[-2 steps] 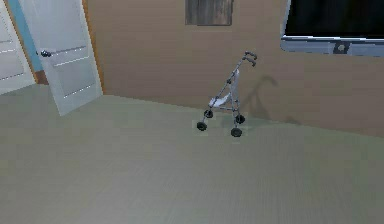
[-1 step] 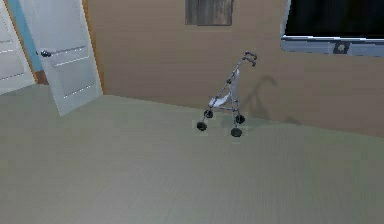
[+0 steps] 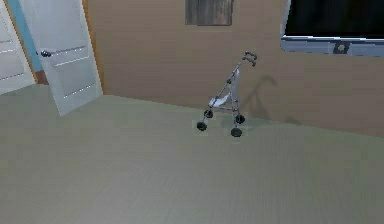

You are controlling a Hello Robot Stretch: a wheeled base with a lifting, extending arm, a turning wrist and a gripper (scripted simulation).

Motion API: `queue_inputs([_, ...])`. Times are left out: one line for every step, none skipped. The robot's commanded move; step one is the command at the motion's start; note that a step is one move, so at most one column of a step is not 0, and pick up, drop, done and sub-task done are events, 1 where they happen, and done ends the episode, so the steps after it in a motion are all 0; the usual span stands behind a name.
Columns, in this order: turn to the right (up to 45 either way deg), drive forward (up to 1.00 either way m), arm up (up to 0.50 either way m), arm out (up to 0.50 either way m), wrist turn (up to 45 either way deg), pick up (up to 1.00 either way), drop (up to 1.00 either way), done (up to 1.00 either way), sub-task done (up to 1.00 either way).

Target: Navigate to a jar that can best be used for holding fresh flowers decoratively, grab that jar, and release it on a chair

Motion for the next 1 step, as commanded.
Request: queue_inputs([0.0, 0.00, 0.00, -0.08, 0.0, 0.00, 0.00, 0.00, 0.00])
